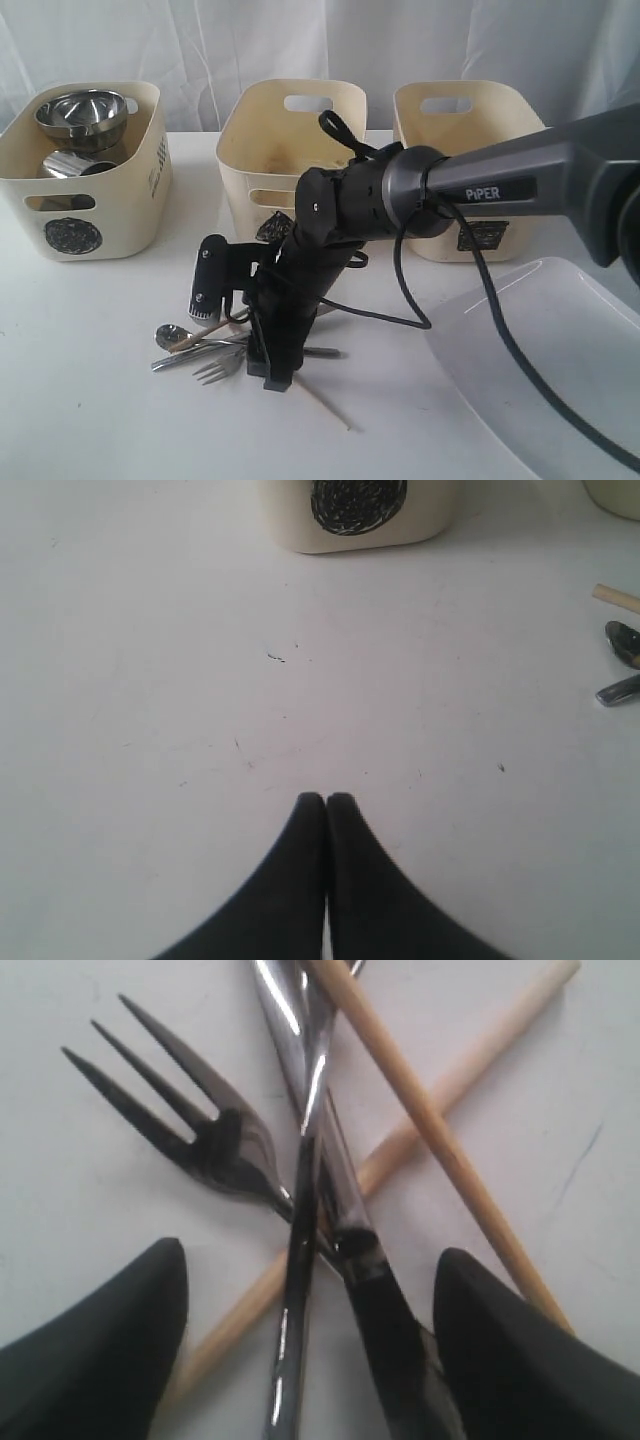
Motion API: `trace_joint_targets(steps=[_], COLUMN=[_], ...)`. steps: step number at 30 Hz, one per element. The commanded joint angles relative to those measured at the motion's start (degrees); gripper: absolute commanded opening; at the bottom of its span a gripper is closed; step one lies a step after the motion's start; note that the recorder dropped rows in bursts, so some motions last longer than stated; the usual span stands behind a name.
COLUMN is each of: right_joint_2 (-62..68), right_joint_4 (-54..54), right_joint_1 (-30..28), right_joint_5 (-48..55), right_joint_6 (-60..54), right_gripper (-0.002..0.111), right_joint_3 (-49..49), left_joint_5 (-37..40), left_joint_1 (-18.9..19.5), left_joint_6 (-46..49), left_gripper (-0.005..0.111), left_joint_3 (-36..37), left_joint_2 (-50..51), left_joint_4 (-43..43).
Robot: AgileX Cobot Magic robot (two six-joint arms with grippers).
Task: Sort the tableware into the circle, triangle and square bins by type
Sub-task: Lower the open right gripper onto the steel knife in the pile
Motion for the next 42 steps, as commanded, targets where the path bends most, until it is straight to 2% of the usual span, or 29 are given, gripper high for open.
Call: trace_joint_targets(steps=[1, 3, 10, 16, 21, 34, 42], right_joint_2=[0.55, 0.55, -0.26, -1.38, -2.02, -9.06, -9.71], right_joint_4=[0.33, 0.33, 0.56, 0.61, 0.61, 0.71, 0.71], right_joint_1=[0.14, 0.14, 0.22, 0.22, 0.22, 0.22, 0.22], right_joint_5=[-0.40, -0.28, 2.65, 3.32, 5.38, 5.22, 8.75], right_joint_6=[0.96, 2.10, 2.11, 3.32, 3.32, 3.42, 3.42], right_gripper=[0.066, 0.062, 0.037, 0.021, 0.002, 0.000, 0.000], right_joint_3=[0.02, 0.02, 0.02, 0.02, 0.02, 0.02, 0.02], left_joint_5=[0.64, 0.64, 0.64, 0.64, 0.64, 0.64, 0.64], left_joint_1=[-0.31, -0.31, -0.31, -0.31, -0.31, -0.31, -0.31], left_joint_6=[0.06, 0.06, 0.06, 0.06, 0.06, 0.06, 0.06], left_gripper=[0.000, 0.000, 0.000, 0.000, 0.000, 0.000, 0.000], left_joint_3=[0.37, 0.37, 0.37, 0.37, 0.37, 0.37, 0.37], left_joint_2=[-0.20, -0.20, -0.20, -0.20, -0.20, -0.20, -0.20], left_joint_4=[-0.23, -0.23, -0.23, -0.23, -0.23, -0.23, -0.23])
